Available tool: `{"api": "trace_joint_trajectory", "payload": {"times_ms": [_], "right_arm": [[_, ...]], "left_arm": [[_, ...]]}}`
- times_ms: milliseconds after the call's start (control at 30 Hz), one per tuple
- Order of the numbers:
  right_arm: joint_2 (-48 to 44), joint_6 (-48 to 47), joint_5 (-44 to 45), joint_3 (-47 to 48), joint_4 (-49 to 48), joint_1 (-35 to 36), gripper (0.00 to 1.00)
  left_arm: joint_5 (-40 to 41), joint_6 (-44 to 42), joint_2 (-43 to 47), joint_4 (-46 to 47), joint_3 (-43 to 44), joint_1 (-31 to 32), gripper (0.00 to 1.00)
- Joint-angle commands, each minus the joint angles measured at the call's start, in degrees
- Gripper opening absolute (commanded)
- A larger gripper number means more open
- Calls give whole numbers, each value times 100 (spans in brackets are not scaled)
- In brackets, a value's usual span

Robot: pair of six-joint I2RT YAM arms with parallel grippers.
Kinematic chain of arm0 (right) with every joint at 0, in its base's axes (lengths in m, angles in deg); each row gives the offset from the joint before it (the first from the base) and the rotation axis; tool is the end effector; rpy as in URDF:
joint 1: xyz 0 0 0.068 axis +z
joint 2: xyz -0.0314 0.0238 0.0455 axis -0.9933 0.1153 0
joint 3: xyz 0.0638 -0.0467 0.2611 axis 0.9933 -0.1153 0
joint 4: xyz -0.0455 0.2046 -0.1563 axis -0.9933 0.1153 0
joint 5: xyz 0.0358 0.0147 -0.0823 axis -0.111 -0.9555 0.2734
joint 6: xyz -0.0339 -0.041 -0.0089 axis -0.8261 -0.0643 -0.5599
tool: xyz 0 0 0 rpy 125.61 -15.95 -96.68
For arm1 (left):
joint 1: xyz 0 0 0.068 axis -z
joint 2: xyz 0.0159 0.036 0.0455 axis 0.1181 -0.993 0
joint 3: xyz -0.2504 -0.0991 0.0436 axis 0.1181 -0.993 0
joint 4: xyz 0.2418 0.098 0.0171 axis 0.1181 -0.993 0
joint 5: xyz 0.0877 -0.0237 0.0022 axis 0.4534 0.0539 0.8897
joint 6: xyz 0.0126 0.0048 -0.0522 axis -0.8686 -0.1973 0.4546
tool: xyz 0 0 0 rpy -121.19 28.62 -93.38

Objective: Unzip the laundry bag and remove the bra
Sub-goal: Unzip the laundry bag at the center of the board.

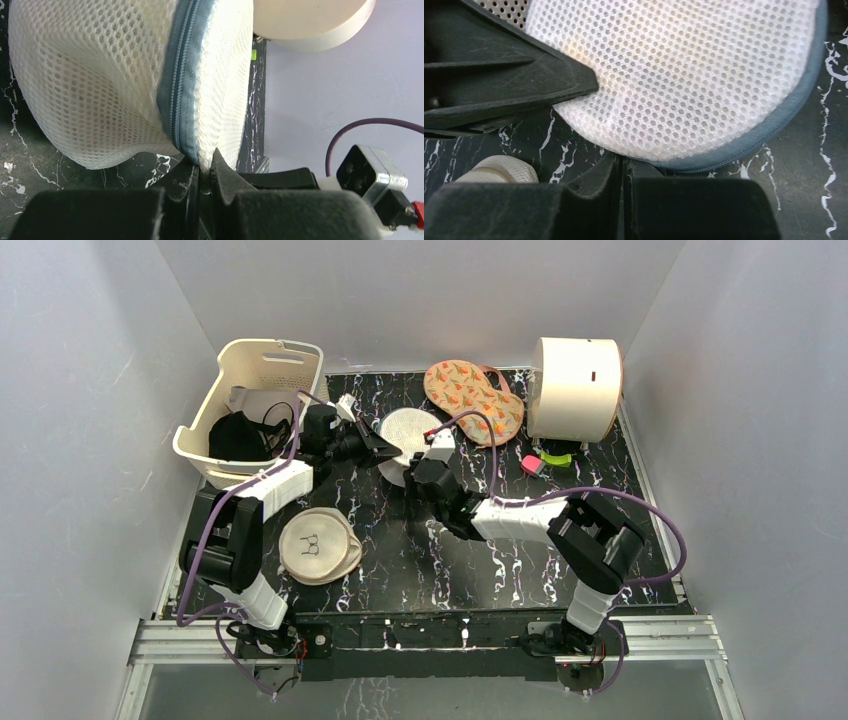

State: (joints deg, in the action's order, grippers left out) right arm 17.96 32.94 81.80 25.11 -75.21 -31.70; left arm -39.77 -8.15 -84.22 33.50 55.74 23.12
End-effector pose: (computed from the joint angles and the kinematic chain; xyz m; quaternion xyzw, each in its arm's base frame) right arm 0.2461 0.2850 0.2013 -0.0035 0.8229 0.2126 0.5270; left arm 0.3420 -0.1214 0.2329 -0.0859 0.8051 -0.5027 0.3030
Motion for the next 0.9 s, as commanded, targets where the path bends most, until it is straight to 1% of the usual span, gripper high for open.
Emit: {"api": "trace_joint_trajectory", "payload": {"times_ms": [0, 133, 267, 400, 533, 667, 800, 867], "right_arm": [[-425, -271, -203, -230, 69, -589, 0], [-633, -383, -1110, -623, 139, -1290, 0], [-827, -770, -1776, -940, 133, -1743, 0], [-832, -1153, -2417, -986, 172, -2125, 0], [-840, -1628, -3083, -778, 335, -2202, 0], [-875, -1740, -3683, -667, 440, -2193, 0], [-899, -1651, -3976, -663, 514, -2148, 0], [-892, -1613, -4069, -634, 565, -2071, 0]], "left_arm": [[-143, -166, 334, -134, 137, 15, 0], [-147, -233, 328, -214, 182, 16, 0], [-145, -314, 298, -303, 242, 11, 0], [-252, -347, 202, -295, 311, 10, 0], [-199, -422, 128, -411, 359, 11, 0], [11, -654, 98, -783, 515, 10, 0], [421, -965, 264, -1184, 629, 25, 37], [819, -1178, 439, -1388, 660, 39, 51]]}}
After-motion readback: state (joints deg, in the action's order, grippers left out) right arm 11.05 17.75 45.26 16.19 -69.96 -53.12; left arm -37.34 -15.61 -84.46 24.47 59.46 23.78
